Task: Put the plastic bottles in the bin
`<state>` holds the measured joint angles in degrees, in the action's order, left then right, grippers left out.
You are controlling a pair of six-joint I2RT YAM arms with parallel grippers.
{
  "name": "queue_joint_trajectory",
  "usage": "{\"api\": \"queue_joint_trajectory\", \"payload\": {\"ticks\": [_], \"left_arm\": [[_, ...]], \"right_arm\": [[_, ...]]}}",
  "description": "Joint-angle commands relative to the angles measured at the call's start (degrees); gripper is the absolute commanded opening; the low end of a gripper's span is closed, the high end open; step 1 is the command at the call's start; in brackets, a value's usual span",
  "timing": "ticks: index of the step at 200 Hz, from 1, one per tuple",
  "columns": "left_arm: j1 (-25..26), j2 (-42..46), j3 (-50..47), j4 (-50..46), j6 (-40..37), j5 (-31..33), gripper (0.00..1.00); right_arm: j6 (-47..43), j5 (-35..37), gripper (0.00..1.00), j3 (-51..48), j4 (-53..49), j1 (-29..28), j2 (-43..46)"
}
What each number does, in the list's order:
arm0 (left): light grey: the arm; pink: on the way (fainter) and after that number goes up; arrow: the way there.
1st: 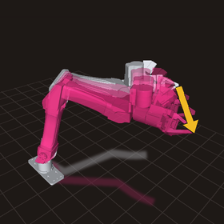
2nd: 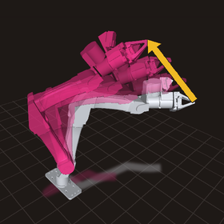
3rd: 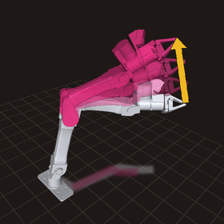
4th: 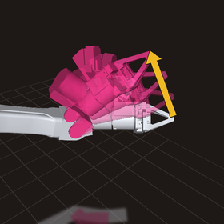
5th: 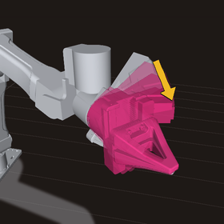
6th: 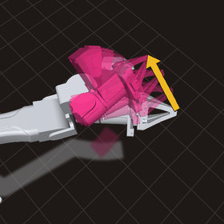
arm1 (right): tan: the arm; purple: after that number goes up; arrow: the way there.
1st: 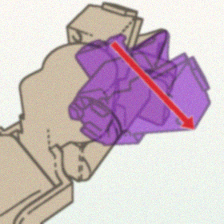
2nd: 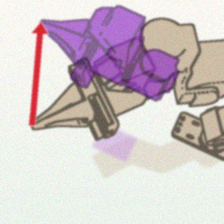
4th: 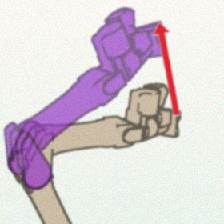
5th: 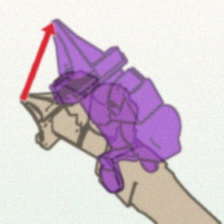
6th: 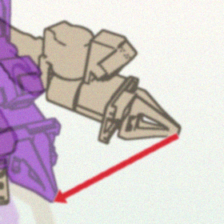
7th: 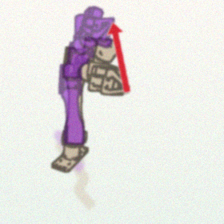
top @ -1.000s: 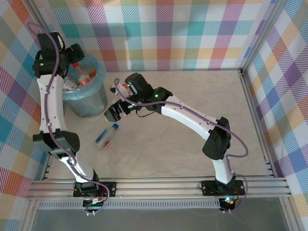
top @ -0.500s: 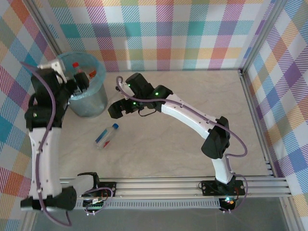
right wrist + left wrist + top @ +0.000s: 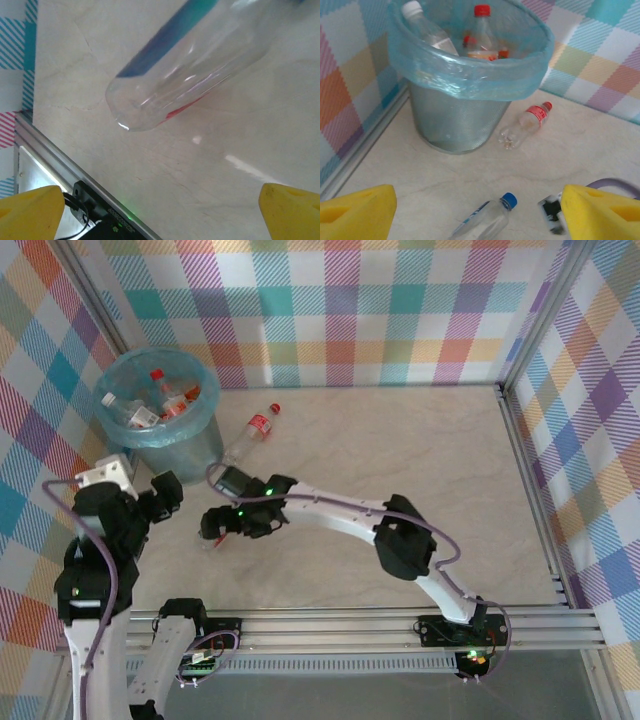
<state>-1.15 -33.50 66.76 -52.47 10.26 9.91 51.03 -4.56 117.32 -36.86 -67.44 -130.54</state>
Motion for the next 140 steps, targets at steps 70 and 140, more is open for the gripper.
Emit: {"api": "queue_joint_trajectory", "payload": {"ticks": [70,140], "left_arm": [[0.27,7.34,-1.81,-3.43,0.56,4.02,0.86],[0.31,8.55,-2.34,-2.73,1.26,4.19,0.88]], "right_arm": [[12.7,8.19,1.0,22.69,-8.22,-1.99,-17.75],[13.66,10.66,0.98,29.1,-13.05,1.23,-23.74]]}}
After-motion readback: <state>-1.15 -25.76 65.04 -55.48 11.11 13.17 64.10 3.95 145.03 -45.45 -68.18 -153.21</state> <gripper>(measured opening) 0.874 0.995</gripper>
